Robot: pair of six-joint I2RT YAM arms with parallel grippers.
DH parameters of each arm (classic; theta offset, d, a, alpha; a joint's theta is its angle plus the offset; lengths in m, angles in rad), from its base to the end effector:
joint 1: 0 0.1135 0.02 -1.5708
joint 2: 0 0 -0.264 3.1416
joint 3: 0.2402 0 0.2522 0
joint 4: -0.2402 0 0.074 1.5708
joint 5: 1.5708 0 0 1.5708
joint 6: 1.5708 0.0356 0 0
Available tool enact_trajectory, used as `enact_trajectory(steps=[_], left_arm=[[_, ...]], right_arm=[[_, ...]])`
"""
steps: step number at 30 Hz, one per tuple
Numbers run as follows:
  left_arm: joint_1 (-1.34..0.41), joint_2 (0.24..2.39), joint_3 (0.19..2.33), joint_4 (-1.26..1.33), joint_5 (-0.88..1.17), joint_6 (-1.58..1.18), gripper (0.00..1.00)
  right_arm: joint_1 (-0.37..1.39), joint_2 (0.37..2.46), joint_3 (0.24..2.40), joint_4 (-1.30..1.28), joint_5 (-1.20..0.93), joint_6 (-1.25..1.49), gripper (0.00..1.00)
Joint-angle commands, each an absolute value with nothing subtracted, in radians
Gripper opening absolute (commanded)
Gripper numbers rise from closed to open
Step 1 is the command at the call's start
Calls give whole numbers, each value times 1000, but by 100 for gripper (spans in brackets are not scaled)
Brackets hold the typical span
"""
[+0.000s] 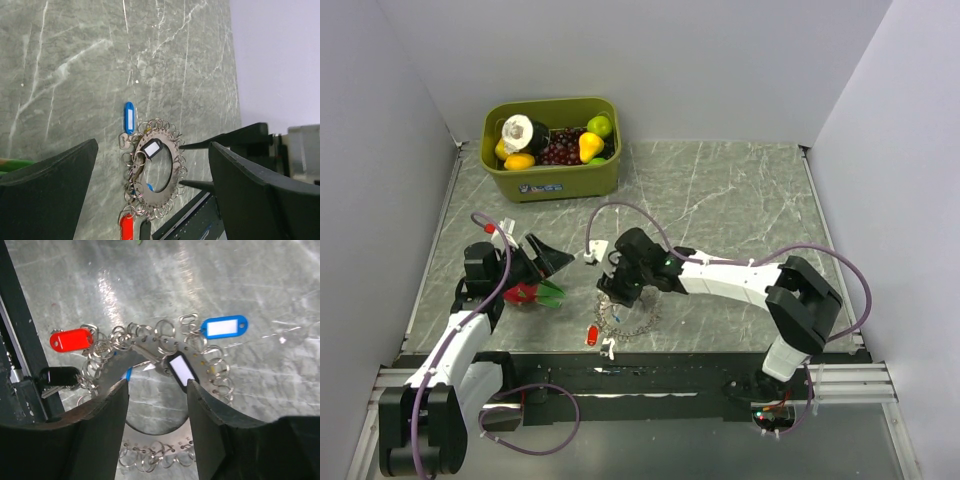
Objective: Put the keys on the keyring
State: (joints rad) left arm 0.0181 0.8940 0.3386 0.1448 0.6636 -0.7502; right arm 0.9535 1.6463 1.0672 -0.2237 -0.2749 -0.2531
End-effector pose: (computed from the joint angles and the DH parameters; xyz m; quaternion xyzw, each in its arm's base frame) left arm 0.1884 -0.0185 0.2004 -0.1308 0.8001 -0.4399 0.3864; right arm 0.1964 0.2934 0.2150 -0.5633 0.7272 0.2466 0.3050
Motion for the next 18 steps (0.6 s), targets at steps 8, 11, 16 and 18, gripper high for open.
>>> enact_trajectory(steps=[8,11,16,18], left_arm=[[17,877,359,176,672,-750,99],[17,877,356,184,676,-753,99],[17,876,356,186,678,-755,99],[17,876,354,184,675,-756,99]], right_arm=[[1011,1782,1117,-206,-123,-258,57],[1019,1824,1146,-221,-74,-253,54],[1025,1862,1155,-216,-17,-242,17],[1025,1864,1152,-210,-3,-239,6]])
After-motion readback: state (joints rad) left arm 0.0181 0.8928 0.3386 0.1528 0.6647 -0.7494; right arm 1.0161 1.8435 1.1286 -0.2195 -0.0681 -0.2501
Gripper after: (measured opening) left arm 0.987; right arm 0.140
